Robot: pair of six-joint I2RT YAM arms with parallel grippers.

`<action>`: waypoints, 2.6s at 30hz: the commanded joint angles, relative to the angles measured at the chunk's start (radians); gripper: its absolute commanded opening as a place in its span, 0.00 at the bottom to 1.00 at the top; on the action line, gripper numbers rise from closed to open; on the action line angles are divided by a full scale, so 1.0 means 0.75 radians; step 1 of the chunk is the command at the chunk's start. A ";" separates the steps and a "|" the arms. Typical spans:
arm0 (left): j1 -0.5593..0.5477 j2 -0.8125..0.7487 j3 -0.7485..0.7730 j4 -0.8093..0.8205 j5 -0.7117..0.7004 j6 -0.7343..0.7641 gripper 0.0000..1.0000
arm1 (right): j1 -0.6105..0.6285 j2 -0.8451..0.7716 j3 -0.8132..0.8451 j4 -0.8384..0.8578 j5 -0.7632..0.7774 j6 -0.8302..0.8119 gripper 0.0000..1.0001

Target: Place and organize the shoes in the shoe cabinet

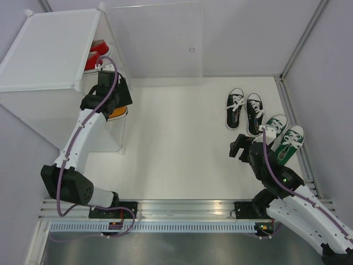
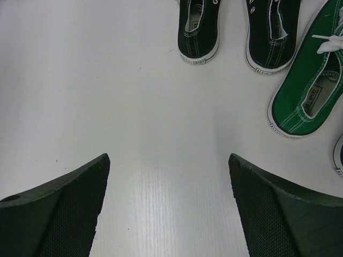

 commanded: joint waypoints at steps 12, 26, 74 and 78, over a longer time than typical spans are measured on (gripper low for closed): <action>-0.350 0.000 -0.088 0.175 -0.075 0.209 0.65 | 0.005 0.007 -0.009 0.052 -0.018 -0.019 0.95; -0.250 0.235 -0.109 0.228 -0.398 0.257 0.56 | 0.005 0.001 -0.011 0.058 -0.029 -0.023 0.95; -0.225 0.230 0.145 0.179 -0.341 0.127 0.60 | 0.005 0.041 -0.022 0.074 -0.053 -0.031 0.94; -0.221 0.366 0.276 0.254 -0.504 0.209 0.60 | 0.005 0.054 -0.022 0.076 -0.057 -0.031 0.94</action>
